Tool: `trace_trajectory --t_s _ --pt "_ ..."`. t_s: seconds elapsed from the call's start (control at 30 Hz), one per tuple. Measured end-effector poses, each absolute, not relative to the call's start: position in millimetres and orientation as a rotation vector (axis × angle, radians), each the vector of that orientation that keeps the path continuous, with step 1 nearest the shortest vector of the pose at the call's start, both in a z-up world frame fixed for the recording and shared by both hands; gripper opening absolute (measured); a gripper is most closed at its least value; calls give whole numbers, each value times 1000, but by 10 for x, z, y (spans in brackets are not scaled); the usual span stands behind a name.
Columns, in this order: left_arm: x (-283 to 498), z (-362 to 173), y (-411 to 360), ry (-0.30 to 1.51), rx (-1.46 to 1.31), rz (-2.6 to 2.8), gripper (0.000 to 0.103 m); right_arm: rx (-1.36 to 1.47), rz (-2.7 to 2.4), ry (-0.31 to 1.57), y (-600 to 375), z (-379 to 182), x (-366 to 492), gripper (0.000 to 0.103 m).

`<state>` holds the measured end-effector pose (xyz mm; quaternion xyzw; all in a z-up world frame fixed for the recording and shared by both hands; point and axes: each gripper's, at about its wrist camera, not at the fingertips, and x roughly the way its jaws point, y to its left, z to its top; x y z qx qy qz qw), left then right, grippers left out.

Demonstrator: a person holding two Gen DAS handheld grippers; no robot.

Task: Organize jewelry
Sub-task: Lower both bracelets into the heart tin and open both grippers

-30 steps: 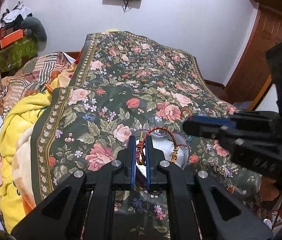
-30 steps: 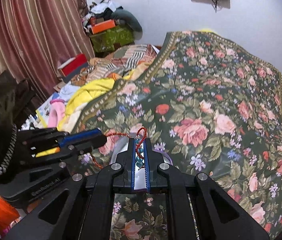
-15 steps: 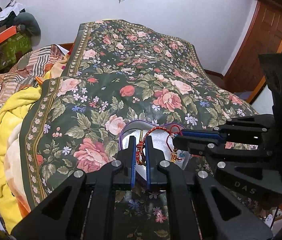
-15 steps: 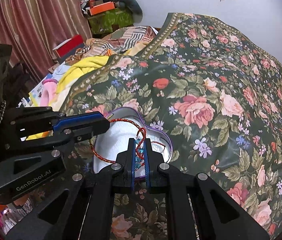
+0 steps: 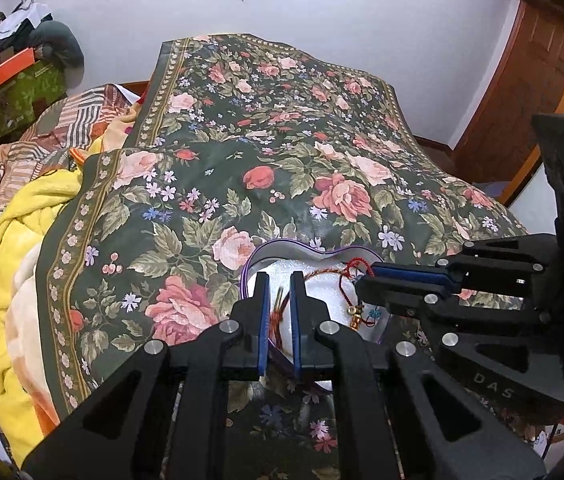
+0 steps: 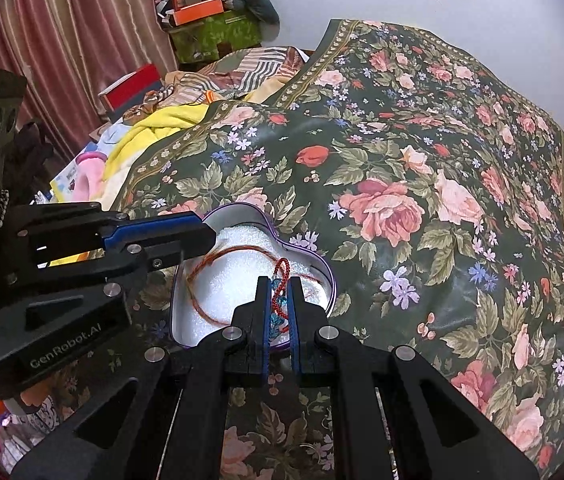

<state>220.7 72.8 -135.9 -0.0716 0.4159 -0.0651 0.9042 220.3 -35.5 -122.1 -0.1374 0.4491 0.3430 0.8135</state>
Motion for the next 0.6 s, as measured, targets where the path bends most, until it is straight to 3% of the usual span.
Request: trace_trajectory --t_s 0.27,0.6 --pt "2188 -1352 701 866 -138 -135 10 -313 737 945 -343 -1184 2147 8" --pt "2056 -1214 743 833 -139 -111 20 -313 704 892 -452 -1067 2054 34"
